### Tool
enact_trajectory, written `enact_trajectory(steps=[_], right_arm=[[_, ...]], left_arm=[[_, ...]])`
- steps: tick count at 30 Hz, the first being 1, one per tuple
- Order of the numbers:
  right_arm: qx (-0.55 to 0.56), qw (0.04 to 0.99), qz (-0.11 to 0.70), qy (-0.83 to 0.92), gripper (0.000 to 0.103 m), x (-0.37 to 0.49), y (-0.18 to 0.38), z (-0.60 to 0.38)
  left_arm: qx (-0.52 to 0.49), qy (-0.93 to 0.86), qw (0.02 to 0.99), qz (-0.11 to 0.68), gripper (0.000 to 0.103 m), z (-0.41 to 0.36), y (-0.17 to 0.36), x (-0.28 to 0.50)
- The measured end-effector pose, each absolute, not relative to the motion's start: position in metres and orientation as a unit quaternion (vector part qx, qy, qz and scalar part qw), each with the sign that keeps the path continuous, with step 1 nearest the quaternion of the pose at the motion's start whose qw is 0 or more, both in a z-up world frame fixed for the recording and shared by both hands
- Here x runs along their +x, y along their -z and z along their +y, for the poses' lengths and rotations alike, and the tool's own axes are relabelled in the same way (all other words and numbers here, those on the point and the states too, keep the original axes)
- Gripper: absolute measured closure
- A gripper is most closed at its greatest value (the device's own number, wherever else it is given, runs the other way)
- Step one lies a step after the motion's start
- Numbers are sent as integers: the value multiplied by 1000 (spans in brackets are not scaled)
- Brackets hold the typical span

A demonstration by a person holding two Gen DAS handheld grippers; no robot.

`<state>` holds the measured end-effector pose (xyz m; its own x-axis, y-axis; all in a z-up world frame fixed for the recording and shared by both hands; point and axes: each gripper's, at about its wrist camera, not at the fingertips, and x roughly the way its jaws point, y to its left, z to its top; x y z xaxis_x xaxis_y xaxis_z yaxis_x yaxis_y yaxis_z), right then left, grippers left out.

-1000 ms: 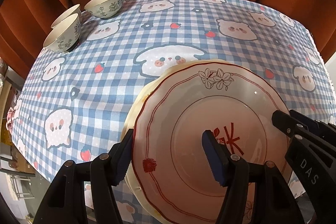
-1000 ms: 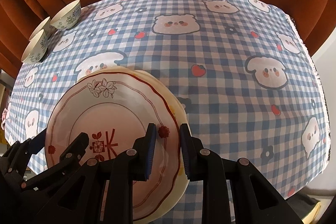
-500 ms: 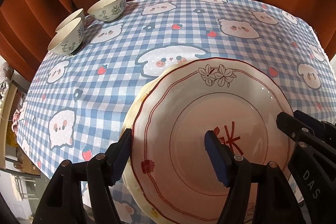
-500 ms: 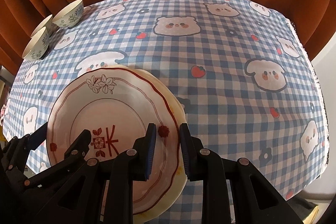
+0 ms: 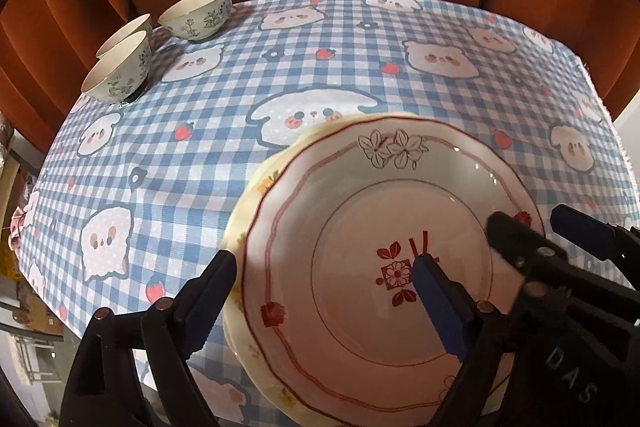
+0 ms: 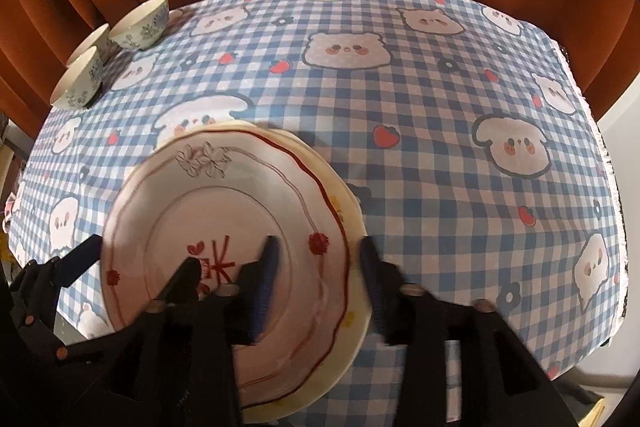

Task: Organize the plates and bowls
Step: 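Open both grippers and pull them back from the plate stack, then move both grippers to the green-rimmed plate and grasp its rim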

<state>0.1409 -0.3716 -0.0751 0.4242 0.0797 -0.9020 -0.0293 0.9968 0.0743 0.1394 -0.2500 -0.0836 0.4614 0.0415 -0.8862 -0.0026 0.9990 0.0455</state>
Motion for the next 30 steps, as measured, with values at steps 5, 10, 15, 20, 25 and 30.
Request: enact_trajectory(steps=[5, 10, 15, 20, 25, 30], right_arm=[[19, 847, 531, -31, 38, 143, 69, -360], [10, 849, 527, -21, 38, 143, 65, -338], [8, 851, 525, -11, 37, 143, 59, -306], [10, 853, 521, -3, 37, 144, 52, -263], [14, 855, 518, 4, 37, 146, 46, -218], [22, 859, 512, 13, 37, 149, 42, -177]], left_arm=[[2, -4, 860, 509, 11, -235, 79, 140], [-6, 5, 861, 509, 11, -210, 78, 141], [-5, 14, 863, 505, 11, -177, 74, 141], [-3, 21, 865, 502, 12, -136, 69, 143], [3, 26, 867, 498, 12, -91, 64, 145], [13, 34, 869, 494, 13, -49, 62, 149]])
